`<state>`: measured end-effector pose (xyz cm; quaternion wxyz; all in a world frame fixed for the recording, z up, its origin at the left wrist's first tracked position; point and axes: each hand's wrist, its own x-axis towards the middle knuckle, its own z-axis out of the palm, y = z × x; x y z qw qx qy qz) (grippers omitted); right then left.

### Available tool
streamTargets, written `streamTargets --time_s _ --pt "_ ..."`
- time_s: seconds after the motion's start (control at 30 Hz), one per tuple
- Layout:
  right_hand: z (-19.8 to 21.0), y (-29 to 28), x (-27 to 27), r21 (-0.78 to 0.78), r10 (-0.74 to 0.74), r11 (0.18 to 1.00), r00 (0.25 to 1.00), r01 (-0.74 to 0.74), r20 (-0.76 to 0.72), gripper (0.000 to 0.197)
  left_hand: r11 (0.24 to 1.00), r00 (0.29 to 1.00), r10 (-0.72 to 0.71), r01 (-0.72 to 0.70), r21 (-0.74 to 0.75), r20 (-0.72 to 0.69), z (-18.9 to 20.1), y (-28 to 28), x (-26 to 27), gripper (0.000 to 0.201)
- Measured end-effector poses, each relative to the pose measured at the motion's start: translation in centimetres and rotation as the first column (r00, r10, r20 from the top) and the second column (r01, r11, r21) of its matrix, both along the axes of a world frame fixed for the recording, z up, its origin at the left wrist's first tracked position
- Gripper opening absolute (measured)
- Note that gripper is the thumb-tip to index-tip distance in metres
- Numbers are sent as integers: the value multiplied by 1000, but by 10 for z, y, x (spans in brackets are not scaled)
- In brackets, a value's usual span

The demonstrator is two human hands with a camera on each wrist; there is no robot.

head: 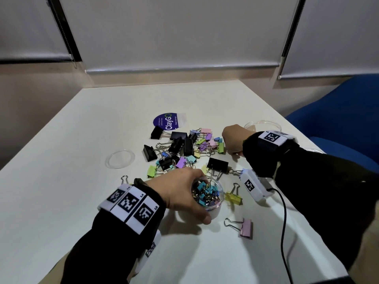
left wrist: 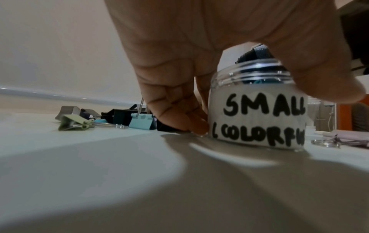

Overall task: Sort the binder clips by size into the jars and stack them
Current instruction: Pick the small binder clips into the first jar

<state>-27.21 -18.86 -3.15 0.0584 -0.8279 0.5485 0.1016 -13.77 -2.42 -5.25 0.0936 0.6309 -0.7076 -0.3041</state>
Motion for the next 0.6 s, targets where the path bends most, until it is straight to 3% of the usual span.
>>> streamTargets --time_s 0.07,0.27,0.43,0.6 --pt "0 0 -1 21 -8 1000 1000 8 16 6 1000 1000 7 -6 15 -23 0 0 1 77" --pt "-5 2 -7 27 13 999 991 -16 137 22 999 998 24 -22 33 -56 -1 0 3 78" --pt "3 4 -18 28 38 999 979 -44 199 18 1000 1000 16 -16 -20 -4 -1 0 1 76" --pt "23 3 -25 44 10 999 948 -25 318 40 999 1000 8 -7 -41 10 1 1 -2 78"
